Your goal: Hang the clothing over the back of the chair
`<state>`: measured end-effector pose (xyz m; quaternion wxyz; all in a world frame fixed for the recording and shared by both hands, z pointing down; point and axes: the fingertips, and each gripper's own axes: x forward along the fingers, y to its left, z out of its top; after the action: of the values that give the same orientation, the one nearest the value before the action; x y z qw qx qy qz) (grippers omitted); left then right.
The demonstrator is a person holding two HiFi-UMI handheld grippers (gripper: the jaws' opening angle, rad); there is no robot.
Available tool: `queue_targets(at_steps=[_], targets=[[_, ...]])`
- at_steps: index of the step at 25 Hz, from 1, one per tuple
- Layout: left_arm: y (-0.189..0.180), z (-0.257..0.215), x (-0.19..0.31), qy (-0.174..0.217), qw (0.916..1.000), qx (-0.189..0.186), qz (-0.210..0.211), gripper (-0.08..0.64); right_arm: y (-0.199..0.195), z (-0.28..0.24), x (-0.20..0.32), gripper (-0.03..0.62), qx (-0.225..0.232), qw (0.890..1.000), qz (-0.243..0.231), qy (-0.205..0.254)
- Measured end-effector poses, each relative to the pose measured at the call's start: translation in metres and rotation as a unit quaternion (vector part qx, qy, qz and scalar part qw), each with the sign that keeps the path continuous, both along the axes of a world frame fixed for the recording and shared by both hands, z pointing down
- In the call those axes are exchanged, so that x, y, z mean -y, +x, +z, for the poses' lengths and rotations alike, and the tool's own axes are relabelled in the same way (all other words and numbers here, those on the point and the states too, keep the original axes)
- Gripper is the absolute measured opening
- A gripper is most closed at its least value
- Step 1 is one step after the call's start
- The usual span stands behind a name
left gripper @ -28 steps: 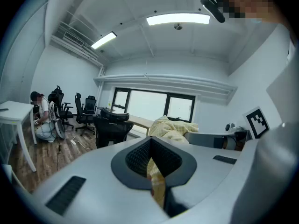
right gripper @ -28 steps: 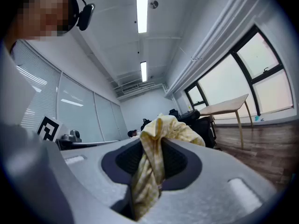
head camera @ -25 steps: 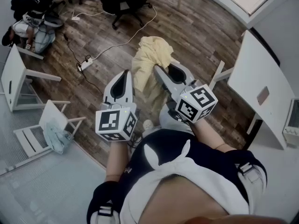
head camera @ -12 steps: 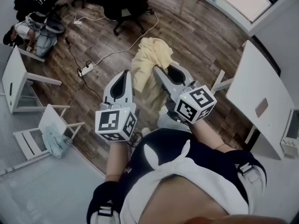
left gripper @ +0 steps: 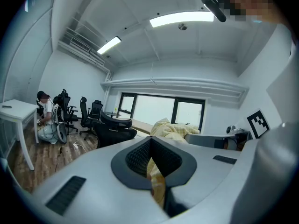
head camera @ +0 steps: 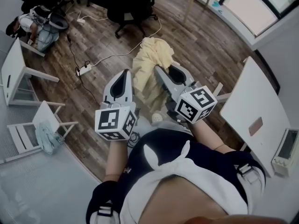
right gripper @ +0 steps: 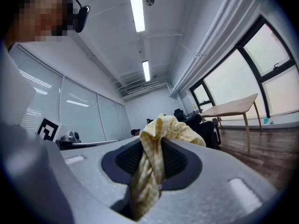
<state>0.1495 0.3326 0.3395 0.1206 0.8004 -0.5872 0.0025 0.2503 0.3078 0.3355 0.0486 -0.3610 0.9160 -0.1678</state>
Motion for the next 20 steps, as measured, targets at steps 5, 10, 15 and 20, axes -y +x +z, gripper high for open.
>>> queue_targets(at_steps=[5,10,15,20], targets=[[-0.001,0.003,0.015,-0.008,0.9999,0.001,-0.010,0.005,-0.005,0.002,0.020,0.104,0.002,1.000,-0.012,-0.003],[-0.008,0.010,0.032,-0.012,0.9998,-0.001,-0.014,0.006,-0.017,0.003,0.038,0.104,0.004,1.000,-0.022,0.006],[-0.030,0.015,0.066,-0.020,0.9997,0.000,-0.011,0.006,-0.036,0.003,0.069,0.104,0.003,1.000,-0.021,0.013],[-0.061,0.007,0.106,-0.017,0.9998,0.006,-0.008,0.005,-0.060,0.002,0.106,0.104,0.003,1.000,-0.008,0.008]])
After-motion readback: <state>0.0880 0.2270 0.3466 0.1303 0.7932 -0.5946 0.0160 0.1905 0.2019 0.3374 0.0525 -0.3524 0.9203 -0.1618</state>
